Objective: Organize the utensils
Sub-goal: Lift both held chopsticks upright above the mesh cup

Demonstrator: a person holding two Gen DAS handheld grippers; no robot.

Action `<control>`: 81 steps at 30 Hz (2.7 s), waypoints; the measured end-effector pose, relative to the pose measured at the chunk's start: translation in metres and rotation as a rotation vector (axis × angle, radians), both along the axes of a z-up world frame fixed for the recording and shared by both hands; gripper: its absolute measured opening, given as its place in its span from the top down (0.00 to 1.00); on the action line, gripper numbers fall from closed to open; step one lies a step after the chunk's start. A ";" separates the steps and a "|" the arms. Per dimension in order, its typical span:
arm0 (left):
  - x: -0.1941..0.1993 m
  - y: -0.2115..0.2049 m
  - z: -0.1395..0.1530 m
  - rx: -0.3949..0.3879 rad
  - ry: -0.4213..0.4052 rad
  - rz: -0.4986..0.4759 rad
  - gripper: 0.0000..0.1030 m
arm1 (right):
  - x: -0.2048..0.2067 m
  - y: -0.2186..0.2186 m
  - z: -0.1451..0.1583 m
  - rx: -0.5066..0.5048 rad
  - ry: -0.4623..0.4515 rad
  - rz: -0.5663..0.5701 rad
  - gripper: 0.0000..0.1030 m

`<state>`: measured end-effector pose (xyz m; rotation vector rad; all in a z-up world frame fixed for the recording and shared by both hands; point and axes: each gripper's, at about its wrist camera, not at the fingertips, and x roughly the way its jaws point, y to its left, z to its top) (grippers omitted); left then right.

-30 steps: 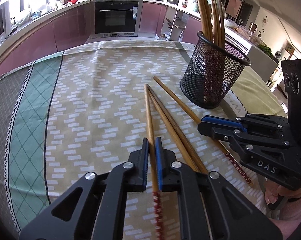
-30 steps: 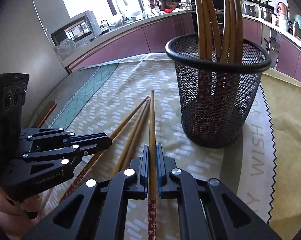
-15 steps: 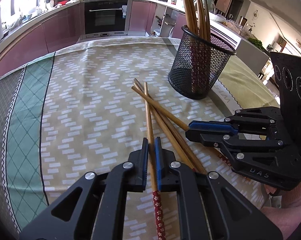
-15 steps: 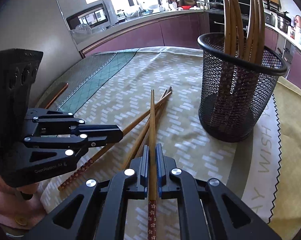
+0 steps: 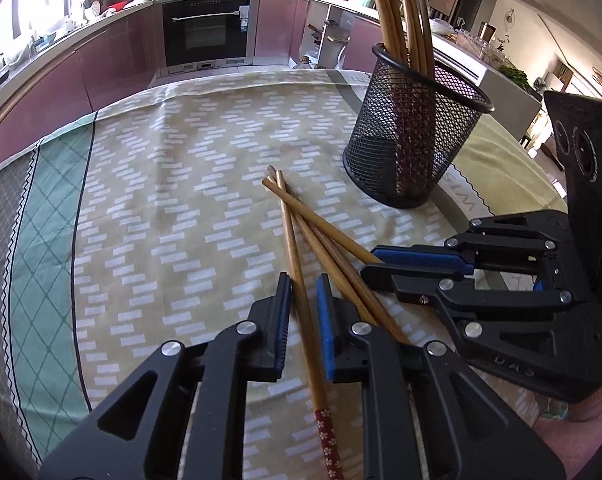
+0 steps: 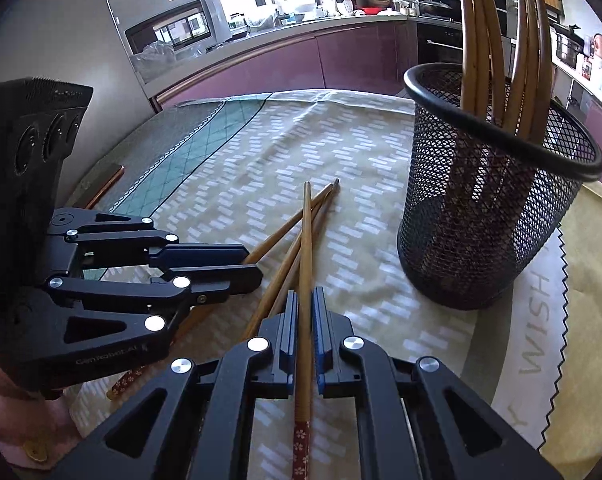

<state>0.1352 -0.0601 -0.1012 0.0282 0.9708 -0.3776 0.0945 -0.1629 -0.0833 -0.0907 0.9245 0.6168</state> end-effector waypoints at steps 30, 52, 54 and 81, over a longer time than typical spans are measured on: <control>-0.033 0.011 0.086 -0.213 -0.159 -0.057 0.93 | -0.033 -0.075 0.070 0.201 -0.180 -0.097 0.94; -0.030 0.003 0.125 -0.312 -0.243 -0.081 0.93 | -0.037 -0.102 0.110 0.260 -0.299 -0.146 0.94; -0.028 0.002 0.126 -0.313 -0.247 -0.082 0.93 | -0.036 -0.104 0.112 0.262 -0.304 -0.150 0.94; -0.014 -0.019 0.164 -0.300 -0.334 -0.117 0.93 | -0.022 -0.108 0.147 0.281 -0.378 -0.154 0.94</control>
